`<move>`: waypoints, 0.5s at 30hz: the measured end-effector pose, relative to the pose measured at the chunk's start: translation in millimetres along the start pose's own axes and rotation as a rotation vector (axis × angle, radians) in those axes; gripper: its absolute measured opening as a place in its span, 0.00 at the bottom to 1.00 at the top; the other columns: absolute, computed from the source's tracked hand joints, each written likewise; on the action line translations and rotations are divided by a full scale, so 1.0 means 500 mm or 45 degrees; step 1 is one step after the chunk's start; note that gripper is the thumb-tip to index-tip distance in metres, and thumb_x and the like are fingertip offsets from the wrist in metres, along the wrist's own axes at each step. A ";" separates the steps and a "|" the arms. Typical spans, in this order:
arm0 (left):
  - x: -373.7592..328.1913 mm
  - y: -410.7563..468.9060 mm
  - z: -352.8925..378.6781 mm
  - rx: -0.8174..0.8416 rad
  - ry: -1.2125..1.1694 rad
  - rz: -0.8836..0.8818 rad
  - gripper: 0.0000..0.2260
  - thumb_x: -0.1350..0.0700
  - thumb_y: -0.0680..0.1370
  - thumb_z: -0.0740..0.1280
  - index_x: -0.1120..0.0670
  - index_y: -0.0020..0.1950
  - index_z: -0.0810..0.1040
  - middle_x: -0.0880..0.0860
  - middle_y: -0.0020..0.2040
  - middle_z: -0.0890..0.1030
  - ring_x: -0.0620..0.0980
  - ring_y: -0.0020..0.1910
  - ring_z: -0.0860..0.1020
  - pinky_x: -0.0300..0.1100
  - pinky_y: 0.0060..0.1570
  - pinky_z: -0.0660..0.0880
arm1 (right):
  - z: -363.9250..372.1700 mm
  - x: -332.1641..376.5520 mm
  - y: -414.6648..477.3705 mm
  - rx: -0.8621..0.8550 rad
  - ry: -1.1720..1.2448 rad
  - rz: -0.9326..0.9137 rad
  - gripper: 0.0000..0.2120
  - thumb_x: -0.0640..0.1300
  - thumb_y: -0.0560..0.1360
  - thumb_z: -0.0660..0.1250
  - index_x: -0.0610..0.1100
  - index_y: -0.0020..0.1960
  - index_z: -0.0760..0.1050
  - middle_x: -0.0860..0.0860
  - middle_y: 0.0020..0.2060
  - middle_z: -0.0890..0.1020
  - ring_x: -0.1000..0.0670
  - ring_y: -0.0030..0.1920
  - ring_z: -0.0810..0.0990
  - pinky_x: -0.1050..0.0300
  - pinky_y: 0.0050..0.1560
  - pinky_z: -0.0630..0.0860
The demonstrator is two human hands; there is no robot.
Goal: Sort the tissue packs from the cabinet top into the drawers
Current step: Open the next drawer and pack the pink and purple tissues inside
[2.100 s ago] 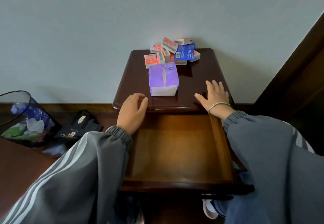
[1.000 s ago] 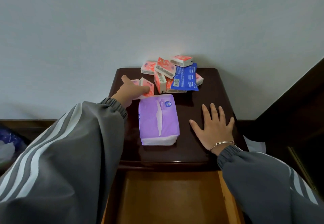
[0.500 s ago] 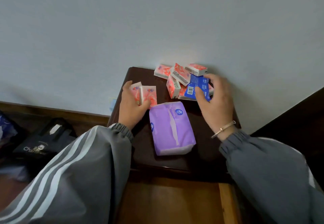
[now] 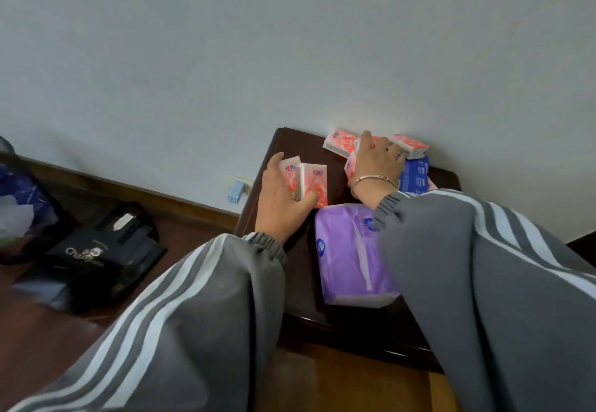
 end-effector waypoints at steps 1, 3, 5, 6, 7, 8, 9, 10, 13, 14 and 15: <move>0.001 0.000 0.000 -0.003 -0.005 -0.003 0.39 0.44 0.67 0.71 0.51 0.73 0.58 0.53 0.66 0.70 0.50 0.63 0.72 0.43 0.61 0.69 | 0.002 0.001 -0.002 0.007 0.005 -0.010 0.30 0.40 0.73 0.67 0.44 0.71 0.58 0.38 0.65 0.68 0.37 0.64 0.67 0.44 0.58 0.70; 0.001 0.000 0.001 -0.003 -0.024 -0.012 0.39 0.44 0.67 0.70 0.50 0.73 0.58 0.52 0.65 0.70 0.50 0.62 0.72 0.43 0.60 0.69 | 0.005 0.001 -0.004 0.025 0.005 -0.045 0.33 0.40 0.72 0.70 0.44 0.71 0.57 0.38 0.65 0.67 0.36 0.64 0.67 0.44 0.56 0.72; 0.002 0.000 0.002 0.001 -0.035 -0.008 0.39 0.43 0.67 0.70 0.50 0.73 0.57 0.52 0.65 0.70 0.50 0.62 0.72 0.44 0.60 0.71 | 0.001 -0.003 -0.007 0.022 0.008 -0.094 0.34 0.39 0.70 0.71 0.45 0.71 0.57 0.39 0.65 0.68 0.37 0.64 0.68 0.45 0.55 0.73; 0.003 0.001 0.002 -0.001 -0.034 -0.004 0.39 0.43 0.67 0.70 0.50 0.73 0.57 0.52 0.65 0.70 0.50 0.62 0.72 0.45 0.61 0.71 | -0.006 -0.005 -0.009 0.011 0.021 -0.115 0.35 0.38 0.70 0.72 0.45 0.71 0.57 0.40 0.64 0.68 0.37 0.63 0.68 0.45 0.54 0.73; 0.004 0.003 0.001 -0.003 -0.031 0.000 0.39 0.43 0.67 0.70 0.50 0.73 0.57 0.52 0.65 0.70 0.50 0.62 0.72 0.46 0.62 0.71 | -0.017 -0.006 -0.012 -0.021 0.041 -0.138 0.36 0.38 0.69 0.72 0.46 0.71 0.58 0.41 0.64 0.69 0.38 0.62 0.69 0.46 0.54 0.73; 0.004 0.004 0.001 -0.004 -0.029 -0.001 0.39 0.43 0.67 0.70 0.50 0.73 0.57 0.52 0.66 0.70 0.49 0.63 0.72 0.46 0.62 0.71 | -0.033 -0.007 -0.018 -0.087 0.071 -0.166 0.36 0.39 0.68 0.72 0.47 0.71 0.58 0.41 0.62 0.70 0.38 0.60 0.70 0.47 0.53 0.72; 0.005 0.005 0.000 -0.010 -0.036 -0.012 0.38 0.43 0.67 0.70 0.50 0.73 0.57 0.52 0.66 0.70 0.49 0.63 0.72 0.46 0.62 0.71 | -0.056 -0.008 -0.027 -0.182 0.128 -0.188 0.34 0.40 0.69 0.72 0.47 0.70 0.60 0.42 0.60 0.72 0.39 0.58 0.71 0.47 0.52 0.71; 0.005 0.004 -0.002 -0.028 -0.059 -0.033 0.38 0.43 0.67 0.69 0.50 0.73 0.57 0.53 0.67 0.69 0.50 0.64 0.72 0.46 0.63 0.70 | -0.081 -0.011 -0.039 -0.274 0.233 -0.193 0.33 0.43 0.69 0.72 0.47 0.69 0.61 0.43 0.58 0.74 0.39 0.56 0.73 0.47 0.50 0.71; 0.003 0.000 -0.017 -0.106 -0.190 -0.135 0.37 0.43 0.69 0.69 0.51 0.73 0.58 0.54 0.67 0.70 0.50 0.64 0.72 0.43 0.62 0.69 | -0.154 -0.041 -0.101 -0.371 0.828 -0.126 0.35 0.47 0.65 0.76 0.46 0.67 0.64 0.46 0.51 0.77 0.45 0.48 0.75 0.55 0.47 0.73; 0.001 -0.003 -0.022 -0.102 -0.228 -0.178 0.37 0.43 0.69 0.69 0.52 0.73 0.57 0.54 0.67 0.71 0.50 0.63 0.73 0.42 0.62 0.69 | -0.172 -0.058 -0.131 -0.353 1.036 -0.076 0.36 0.47 0.63 0.77 0.45 0.66 0.64 0.48 0.48 0.77 0.48 0.45 0.75 0.63 0.43 0.71; 0.001 -0.007 -0.029 -0.087 -0.268 -0.234 0.37 0.45 0.69 0.70 0.53 0.73 0.57 0.54 0.66 0.71 0.51 0.62 0.74 0.43 0.62 0.70 | -0.185 -0.079 -0.166 -0.310 1.216 -0.011 0.37 0.46 0.61 0.78 0.46 0.65 0.64 0.50 0.47 0.76 0.50 0.44 0.75 0.68 0.41 0.69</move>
Point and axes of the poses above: each hand's wrist, its own y-axis towards the middle knuckle, its own z-axis out of the palm, x = y × z, the point moved 4 cm from there along y, towards the middle knuckle
